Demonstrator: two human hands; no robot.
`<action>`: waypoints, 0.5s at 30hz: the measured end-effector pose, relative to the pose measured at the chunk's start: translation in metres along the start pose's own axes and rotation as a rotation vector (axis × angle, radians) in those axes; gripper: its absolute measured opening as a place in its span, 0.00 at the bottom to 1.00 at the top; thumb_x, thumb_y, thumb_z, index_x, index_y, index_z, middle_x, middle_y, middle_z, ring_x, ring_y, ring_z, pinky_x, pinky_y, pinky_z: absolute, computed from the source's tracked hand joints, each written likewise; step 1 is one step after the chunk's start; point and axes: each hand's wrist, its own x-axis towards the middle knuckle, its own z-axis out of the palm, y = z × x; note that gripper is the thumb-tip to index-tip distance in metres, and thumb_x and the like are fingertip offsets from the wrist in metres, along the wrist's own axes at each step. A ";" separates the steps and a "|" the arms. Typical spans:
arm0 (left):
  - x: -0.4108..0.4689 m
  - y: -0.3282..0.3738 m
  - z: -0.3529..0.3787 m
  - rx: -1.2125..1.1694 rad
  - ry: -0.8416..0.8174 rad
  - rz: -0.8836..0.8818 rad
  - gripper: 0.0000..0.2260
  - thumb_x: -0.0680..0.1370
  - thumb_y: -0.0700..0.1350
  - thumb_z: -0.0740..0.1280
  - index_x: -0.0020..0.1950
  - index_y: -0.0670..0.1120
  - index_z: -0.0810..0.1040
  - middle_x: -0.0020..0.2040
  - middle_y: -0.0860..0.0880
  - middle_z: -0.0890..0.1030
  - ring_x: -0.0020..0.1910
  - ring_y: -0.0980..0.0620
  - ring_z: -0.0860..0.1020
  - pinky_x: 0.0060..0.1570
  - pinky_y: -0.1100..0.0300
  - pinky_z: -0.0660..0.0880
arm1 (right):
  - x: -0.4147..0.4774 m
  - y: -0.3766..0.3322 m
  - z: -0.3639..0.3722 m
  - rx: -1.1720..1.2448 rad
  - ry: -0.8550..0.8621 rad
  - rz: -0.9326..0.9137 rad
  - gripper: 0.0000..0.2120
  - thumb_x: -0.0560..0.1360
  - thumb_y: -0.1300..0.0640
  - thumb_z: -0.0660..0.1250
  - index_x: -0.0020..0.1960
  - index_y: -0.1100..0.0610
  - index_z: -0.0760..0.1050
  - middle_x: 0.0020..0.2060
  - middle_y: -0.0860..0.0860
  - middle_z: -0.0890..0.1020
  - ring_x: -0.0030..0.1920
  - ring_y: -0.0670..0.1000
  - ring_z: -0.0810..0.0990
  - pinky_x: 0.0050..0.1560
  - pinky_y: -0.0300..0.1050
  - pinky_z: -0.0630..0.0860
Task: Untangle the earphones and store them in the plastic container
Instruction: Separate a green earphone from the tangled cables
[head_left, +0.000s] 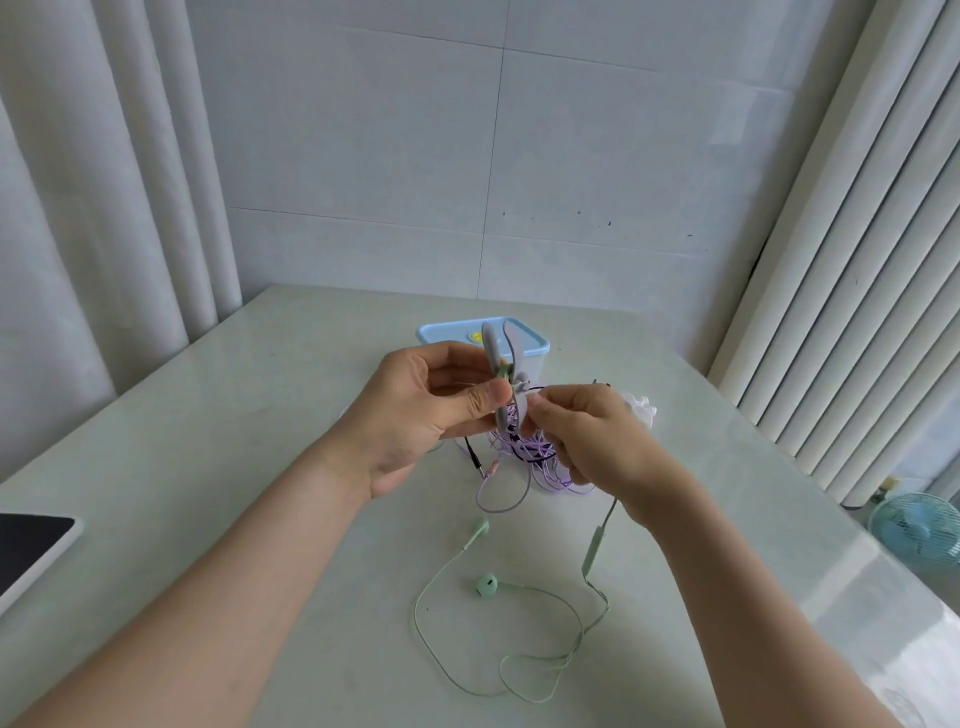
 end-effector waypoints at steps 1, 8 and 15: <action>0.001 0.000 -0.001 0.000 0.037 0.011 0.19 0.70 0.40 0.77 0.59 0.35 0.82 0.55 0.38 0.86 0.52 0.42 0.85 0.56 0.46 0.84 | -0.001 -0.001 0.002 -0.011 -0.040 -0.004 0.20 0.85 0.54 0.62 0.37 0.55 0.80 0.27 0.49 0.67 0.29 0.49 0.62 0.28 0.37 0.62; 0.003 0.002 0.005 -0.007 0.217 -0.025 0.13 0.75 0.46 0.78 0.56 0.41 0.85 0.54 0.42 0.88 0.49 0.48 0.85 0.58 0.50 0.84 | -0.008 -0.007 0.011 -0.038 -0.280 -0.028 0.19 0.85 0.54 0.62 0.38 0.55 0.81 0.29 0.51 0.67 0.30 0.53 0.63 0.28 0.41 0.61; 0.000 -0.001 -0.001 0.203 0.156 -0.091 0.10 0.78 0.42 0.76 0.51 0.43 0.76 0.53 0.43 0.88 0.43 0.50 0.85 0.42 0.60 0.82 | -0.016 -0.025 0.002 0.278 -0.139 -0.171 0.15 0.84 0.62 0.64 0.42 0.60 0.84 0.27 0.51 0.59 0.27 0.50 0.55 0.28 0.37 0.55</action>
